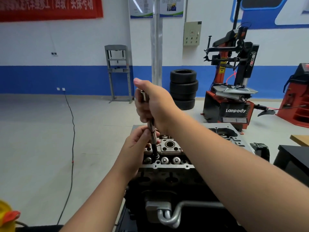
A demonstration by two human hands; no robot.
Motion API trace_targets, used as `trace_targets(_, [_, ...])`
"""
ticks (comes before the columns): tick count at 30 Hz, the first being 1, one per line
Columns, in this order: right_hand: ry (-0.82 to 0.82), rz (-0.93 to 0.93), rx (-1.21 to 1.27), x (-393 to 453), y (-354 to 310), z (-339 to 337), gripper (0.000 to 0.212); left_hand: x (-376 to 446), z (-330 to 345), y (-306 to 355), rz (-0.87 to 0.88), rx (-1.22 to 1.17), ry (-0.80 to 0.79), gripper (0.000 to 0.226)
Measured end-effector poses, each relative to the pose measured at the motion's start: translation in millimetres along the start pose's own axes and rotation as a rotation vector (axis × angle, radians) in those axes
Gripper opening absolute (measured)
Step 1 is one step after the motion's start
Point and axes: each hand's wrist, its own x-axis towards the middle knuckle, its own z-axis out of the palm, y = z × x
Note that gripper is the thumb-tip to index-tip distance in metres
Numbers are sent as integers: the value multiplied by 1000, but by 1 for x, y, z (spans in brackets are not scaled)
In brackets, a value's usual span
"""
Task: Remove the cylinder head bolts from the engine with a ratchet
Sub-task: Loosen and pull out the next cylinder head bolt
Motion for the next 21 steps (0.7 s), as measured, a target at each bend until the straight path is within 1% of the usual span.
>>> trace_targets(1, [-38, 19, 22, -1, -1, -4, 39, 0, 0, 1, -7, 20, -22, 37])
trace_targets(2, [-22, 20, 28, -1, -1, -5, 36, 0, 0, 0, -9, 46, -32, 39])
trace_targets(3, [36, 2, 9, -2, 1, -4, 33, 0, 1, 0, -3, 63, -27, 39])
trace_targets(5, [206, -72, -105, -5, 7, 3, 32, 0, 5, 2, 35, 71, 18, 27])
trace_targets(6, [278, -106, -164, -7, 11, 8, 35, 0, 6, 3, 49, 68, 46, 19])
trace_targets(7, [324, -134, -198, -8, 15, 12, 41, 0, 7, 3, 51, 66, 67, 16])
trace_targets(8, [340, -157, -213, -8, 19, 16, 46, 1, 7, 1, 53, 69, 81, 19])
trace_targets(10, [325, -173, -193, -8, 21, 18, 46, 2, 6, 1, 52, 90, 90, 19])
trace_targets(12, [272, -142, -103, -7, 18, 14, 41, 1, 5, 1, 31, 77, 49, 6])
trace_targets(13, [234, -120, -62, -5, 16, 11, 39, 0, 4, 2, 28, 67, 23, 6])
trace_targets(15, [159, -73, -23, -5, 14, 5, 38, -1, 1, 0, 13, 57, -17, 18])
trace_targets(18, [104, -42, -36, -4, 13, 1, 39, -2, -1, 0, -9, 76, -54, 34])
trace_targets(21, [81, -49, -11, -5, 14, -1, 36, -2, 1, 2, 9, 79, -31, 33])
